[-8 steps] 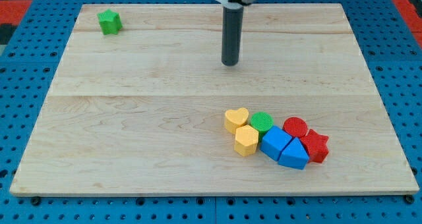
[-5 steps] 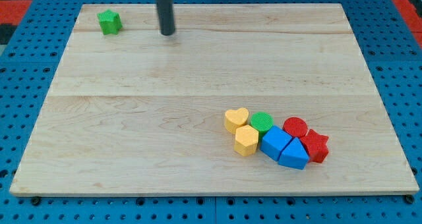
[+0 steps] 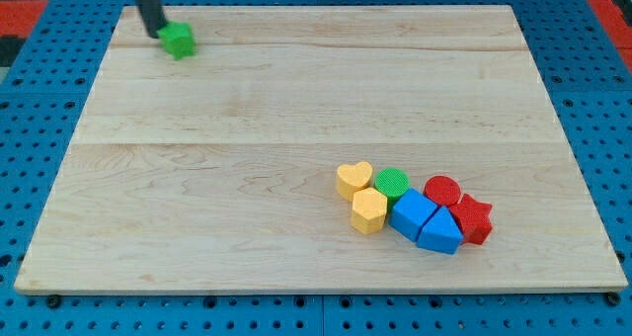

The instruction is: Move the green star to the top right of the red circle

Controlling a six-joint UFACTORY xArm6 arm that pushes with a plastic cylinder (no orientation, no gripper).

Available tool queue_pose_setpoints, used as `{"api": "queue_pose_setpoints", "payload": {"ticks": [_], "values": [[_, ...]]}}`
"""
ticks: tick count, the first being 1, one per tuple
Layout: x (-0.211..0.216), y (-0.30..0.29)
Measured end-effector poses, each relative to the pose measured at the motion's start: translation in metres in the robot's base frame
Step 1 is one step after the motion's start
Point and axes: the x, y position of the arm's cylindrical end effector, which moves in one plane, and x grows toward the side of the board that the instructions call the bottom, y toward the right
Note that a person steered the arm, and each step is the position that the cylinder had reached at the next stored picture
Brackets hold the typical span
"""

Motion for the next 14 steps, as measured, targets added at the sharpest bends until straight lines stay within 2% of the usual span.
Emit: {"api": "queue_pose_setpoints", "payload": {"ticks": [1, 3, 5, 6, 7, 10, 14], "values": [[0.000, 0.054], [0.085, 0.065], [0.127, 0.065], [0.140, 0.037], [0.134, 0.003], [0.183, 0.027], [0.194, 0.073]]}}
